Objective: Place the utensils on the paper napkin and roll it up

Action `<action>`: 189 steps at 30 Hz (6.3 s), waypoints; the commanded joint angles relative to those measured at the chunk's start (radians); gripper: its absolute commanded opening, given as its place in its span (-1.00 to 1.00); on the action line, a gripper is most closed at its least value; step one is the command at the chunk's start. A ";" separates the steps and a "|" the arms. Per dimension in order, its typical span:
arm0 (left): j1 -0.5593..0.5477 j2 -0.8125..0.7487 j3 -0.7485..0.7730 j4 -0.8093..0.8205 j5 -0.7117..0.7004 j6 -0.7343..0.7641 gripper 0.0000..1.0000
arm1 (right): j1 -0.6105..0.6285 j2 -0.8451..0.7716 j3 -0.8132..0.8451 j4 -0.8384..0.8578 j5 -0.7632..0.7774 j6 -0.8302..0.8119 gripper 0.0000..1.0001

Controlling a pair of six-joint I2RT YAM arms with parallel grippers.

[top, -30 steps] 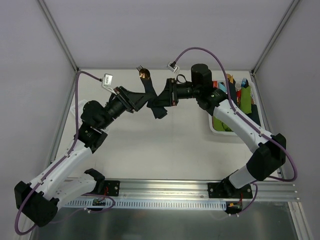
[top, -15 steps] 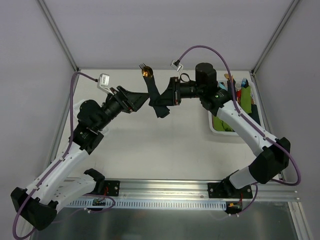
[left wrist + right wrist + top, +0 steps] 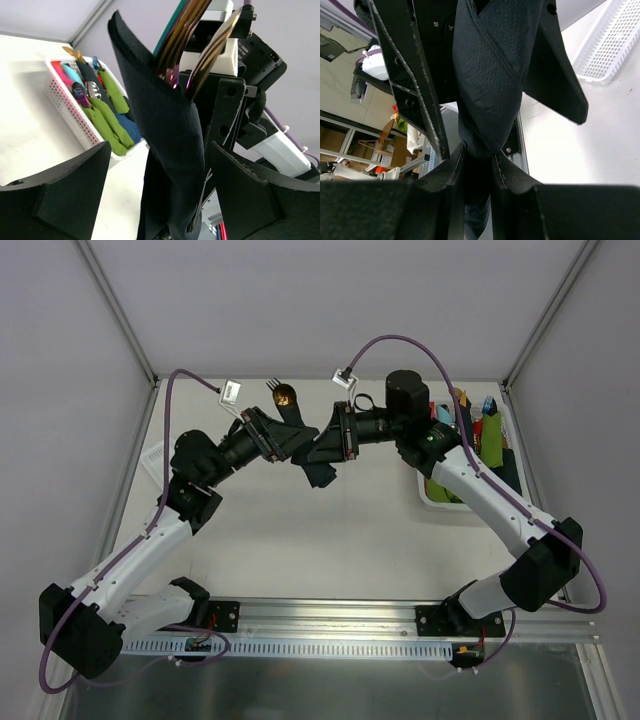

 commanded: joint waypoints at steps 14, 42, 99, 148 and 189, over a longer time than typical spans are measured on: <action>0.016 -0.015 0.007 0.101 0.071 -0.034 -1.00 | -0.014 -0.038 0.017 -0.019 0.037 -0.083 -1.00; 0.025 0.050 0.030 0.176 0.176 -0.066 -1.00 | -0.052 0.044 0.125 -0.163 -0.036 -0.103 0.32; 0.024 -0.033 0.051 -0.224 0.015 0.189 0.98 | -0.944 0.004 0.020 -1.175 -0.126 -1.036 -1.00; 0.025 -0.010 -0.027 -0.210 -0.018 0.202 0.97 | -1.195 0.614 0.160 -1.322 0.095 -1.276 -0.85; 0.068 -0.032 0.151 -0.838 -0.257 0.402 0.98 | -1.094 0.096 0.329 -1.219 0.250 -1.109 0.98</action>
